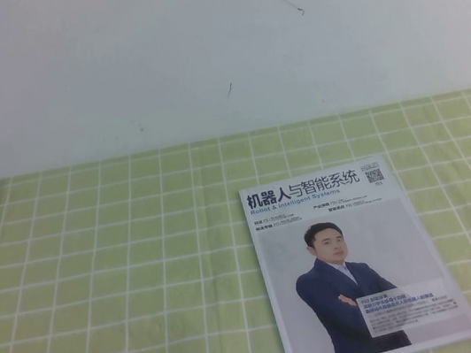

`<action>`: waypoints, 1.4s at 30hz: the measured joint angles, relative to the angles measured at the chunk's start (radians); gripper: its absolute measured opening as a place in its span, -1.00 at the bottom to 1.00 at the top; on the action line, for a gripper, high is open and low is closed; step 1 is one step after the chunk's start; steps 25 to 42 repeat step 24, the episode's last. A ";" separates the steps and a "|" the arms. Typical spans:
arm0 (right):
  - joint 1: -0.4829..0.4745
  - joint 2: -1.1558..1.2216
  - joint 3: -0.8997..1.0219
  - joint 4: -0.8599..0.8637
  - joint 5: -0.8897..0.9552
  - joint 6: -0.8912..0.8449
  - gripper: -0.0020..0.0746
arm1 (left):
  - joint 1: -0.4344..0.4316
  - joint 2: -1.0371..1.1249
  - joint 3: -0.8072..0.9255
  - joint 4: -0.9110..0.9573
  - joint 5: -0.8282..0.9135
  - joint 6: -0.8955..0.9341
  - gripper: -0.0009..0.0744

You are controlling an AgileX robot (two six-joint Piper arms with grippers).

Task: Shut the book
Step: 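Close the open booklet and leave it lying on the table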

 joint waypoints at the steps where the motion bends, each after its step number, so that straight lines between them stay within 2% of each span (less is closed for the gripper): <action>1: 0.000 0.000 0.000 0.001 0.000 0.000 -0.95 | 0.000 0.000 0.000 0.000 0.000 0.000 -0.99; 19: 0.039 0.000 0.000 0.007 -0.002 0.010 -0.95 | 0.000 0.000 0.000 0.000 0.000 0.000 -0.99; 42: 0.041 0.000 0.000 0.007 -0.002 0.010 -0.95 | 0.000 0.000 0.000 0.000 0.000 0.000 -0.99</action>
